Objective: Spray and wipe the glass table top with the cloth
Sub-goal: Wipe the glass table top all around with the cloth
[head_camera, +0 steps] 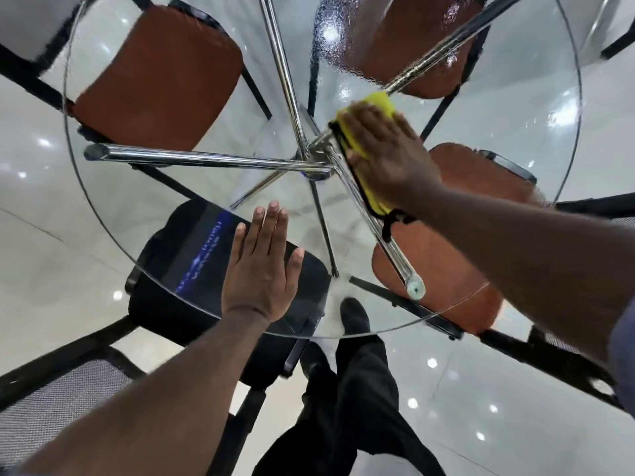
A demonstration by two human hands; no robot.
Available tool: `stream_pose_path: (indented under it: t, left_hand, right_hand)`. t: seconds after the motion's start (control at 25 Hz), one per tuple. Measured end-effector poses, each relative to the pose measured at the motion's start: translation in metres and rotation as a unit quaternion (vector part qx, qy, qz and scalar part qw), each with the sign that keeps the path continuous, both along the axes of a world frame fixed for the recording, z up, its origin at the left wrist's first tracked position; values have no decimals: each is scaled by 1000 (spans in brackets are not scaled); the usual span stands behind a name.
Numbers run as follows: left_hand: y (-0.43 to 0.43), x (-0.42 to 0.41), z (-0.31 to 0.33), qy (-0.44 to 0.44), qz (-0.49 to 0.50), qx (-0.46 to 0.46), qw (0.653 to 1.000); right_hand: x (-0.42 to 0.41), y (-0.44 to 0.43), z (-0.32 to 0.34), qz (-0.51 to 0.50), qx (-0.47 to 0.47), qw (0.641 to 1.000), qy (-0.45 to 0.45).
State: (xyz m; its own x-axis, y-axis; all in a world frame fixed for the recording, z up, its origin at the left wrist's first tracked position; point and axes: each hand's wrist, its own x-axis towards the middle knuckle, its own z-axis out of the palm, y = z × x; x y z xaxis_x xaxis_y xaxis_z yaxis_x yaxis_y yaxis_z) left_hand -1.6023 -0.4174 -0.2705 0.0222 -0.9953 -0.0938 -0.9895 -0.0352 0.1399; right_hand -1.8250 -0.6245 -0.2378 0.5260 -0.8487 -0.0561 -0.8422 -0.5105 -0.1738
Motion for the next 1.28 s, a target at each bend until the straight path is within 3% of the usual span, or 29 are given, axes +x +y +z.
stream_pose_path:
  t: [0.16, 0.24, 0.36, 0.48, 0.64, 0.76, 0.92, 1.12, 1.28]
  left_hand:
    - [2, 1, 2, 10, 4, 1, 1000]
    - [0, 1, 4, 10, 10, 3, 1000]
    - [2, 0, 3, 8, 7, 7, 1000]
    - [1, 0, 3, 8, 12, 12, 1000]
    - [1, -1, 2, -7, 7, 8, 1000]
    - [1, -1, 3, -2, 9, 17, 1000]
    - [1, -3, 6, -1, 10, 15, 1000]
    - [1, -2, 5, -9, 5, 13, 1000]
    - [0, -2, 5, -8, 9, 16, 1000]
  right_hand:
    - [-53, 63, 9, -187, 24, 982, -6]
    - [-47, 121, 9, -231, 47, 972, 19]
    - [0, 137, 6, -81, 20, 996, 26]
    - [38, 63, 2, 78, -35, 996, 7]
    - [49, 2, -2, 30, -41, 998, -25]
    - [-3, 55, 2, -10, -19, 999, -26]
    - [-55, 146, 2, 34, -20, 999, 13]
    - [20, 44, -8, 97, -78, 992, -25]
    - [61, 22, -8, 45, -69, 995, -56]
